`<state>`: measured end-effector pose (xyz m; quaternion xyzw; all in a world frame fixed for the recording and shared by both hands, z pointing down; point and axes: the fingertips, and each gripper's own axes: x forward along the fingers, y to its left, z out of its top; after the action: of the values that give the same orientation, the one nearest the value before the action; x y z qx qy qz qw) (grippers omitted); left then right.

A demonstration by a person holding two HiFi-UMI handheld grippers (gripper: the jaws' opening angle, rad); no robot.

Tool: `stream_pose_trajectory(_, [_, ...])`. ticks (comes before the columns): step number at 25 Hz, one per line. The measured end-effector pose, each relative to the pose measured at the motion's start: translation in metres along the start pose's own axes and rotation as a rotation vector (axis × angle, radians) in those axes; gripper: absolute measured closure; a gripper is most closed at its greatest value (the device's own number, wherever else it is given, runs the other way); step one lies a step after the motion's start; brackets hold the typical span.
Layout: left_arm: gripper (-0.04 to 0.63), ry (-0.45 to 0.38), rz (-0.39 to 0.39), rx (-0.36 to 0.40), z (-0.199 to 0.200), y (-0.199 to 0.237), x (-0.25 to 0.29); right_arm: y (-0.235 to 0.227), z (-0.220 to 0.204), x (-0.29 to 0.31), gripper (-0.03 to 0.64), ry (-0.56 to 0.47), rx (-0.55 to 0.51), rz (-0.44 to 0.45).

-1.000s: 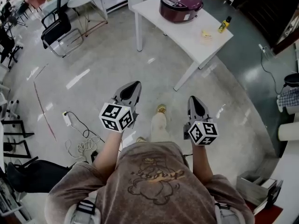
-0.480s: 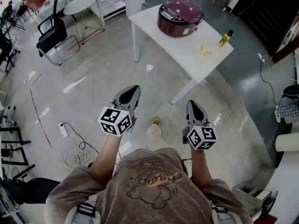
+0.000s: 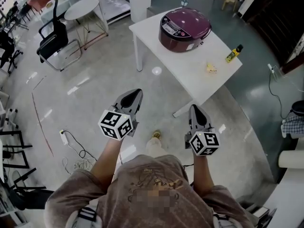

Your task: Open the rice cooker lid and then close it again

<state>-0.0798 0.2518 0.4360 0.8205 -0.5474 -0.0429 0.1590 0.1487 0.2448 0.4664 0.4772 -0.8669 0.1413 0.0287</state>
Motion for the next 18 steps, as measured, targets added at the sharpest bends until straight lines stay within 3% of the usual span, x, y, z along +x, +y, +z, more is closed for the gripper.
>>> stream_pose_trajectory(10, [0.572, -0.052, 0.054, 0.027, 0.029, 0.010, 0.060, -0.054, 0.036, 0.064, 0.614, -0.036, -0.034, 0.056])
stream_pose_trajectory(18, [0.574, -0.057, 0.077, 0.027, 0.030, 0.028, 0.088, -0.070, 0.035, 0.101, 0.615, -0.027, -0.021, 0.081])
